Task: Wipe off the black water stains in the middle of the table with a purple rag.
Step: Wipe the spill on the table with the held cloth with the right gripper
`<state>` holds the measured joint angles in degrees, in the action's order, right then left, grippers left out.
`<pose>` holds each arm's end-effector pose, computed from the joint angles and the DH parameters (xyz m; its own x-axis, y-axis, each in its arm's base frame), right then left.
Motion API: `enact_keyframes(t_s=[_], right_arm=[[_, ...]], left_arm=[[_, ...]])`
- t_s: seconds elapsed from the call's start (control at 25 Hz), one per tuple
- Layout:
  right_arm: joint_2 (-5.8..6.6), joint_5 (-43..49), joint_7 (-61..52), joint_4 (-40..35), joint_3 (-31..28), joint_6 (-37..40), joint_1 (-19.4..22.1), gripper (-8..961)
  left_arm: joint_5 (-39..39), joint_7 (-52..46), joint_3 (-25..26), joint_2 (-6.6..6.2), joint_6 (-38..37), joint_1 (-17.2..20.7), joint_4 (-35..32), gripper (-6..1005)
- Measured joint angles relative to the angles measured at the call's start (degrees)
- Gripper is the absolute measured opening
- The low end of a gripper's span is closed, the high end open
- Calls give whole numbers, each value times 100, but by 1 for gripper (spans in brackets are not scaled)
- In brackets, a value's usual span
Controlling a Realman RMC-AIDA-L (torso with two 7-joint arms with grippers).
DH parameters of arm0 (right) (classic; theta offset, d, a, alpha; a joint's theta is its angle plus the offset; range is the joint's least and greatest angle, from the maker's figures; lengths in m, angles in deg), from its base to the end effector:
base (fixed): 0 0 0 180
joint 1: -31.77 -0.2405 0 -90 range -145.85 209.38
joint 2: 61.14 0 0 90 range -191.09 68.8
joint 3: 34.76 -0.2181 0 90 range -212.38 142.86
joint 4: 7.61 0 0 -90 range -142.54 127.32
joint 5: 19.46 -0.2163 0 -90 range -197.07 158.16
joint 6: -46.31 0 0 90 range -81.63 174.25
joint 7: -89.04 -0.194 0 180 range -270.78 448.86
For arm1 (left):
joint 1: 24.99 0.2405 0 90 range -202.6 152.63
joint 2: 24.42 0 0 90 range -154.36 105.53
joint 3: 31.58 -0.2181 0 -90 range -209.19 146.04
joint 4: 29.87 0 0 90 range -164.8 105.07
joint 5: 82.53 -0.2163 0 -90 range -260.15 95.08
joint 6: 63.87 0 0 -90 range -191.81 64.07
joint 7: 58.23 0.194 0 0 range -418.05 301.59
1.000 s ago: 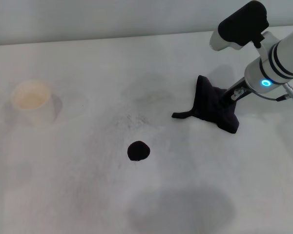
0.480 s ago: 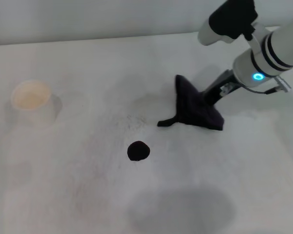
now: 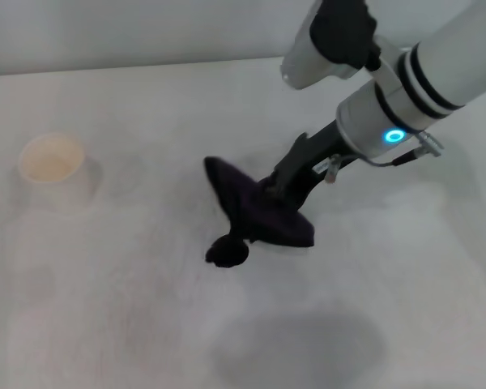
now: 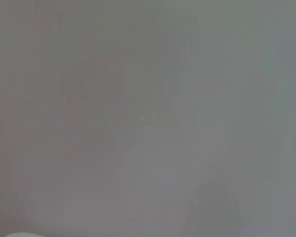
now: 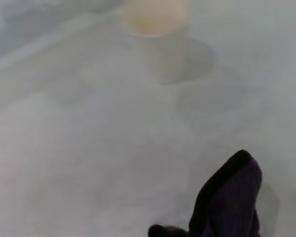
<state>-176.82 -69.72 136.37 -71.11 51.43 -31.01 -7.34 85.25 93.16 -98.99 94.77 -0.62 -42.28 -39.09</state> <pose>0.1462 0.3598 -0.0712 0.8794 -0.4555 0.1384 -0.4193 -0.8788 -0.2277 -0.3684 0.3381 0.0440 0.5350 0.0227 0.8446 0.8426 0.0587 -0.5353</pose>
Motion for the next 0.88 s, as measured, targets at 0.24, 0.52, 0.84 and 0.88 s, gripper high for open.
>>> enact_keyframes(t_s=[0.24, 0.52, 0.84, 0.88], right_arm=[[-25, -502, 303, 335, 472, -25, -222, 104], [-54, -750, 283, 1148, 1398, 859, -651, 104], [-51, -816, 252, 1335, 2057, 1634, -682, 104], [-51, -817, 217, 1362, 2106, 1721, -681, 104]], left_arm=[[0, 8, 0, -9, -6, -31, -1, 879], [0, 18, 0, -20, -7, -69, -1, 880], [0, 22, 0, -18, -6, -72, -10, 880], [0, 22, 0, -18, -6, -72, -10, 880]])
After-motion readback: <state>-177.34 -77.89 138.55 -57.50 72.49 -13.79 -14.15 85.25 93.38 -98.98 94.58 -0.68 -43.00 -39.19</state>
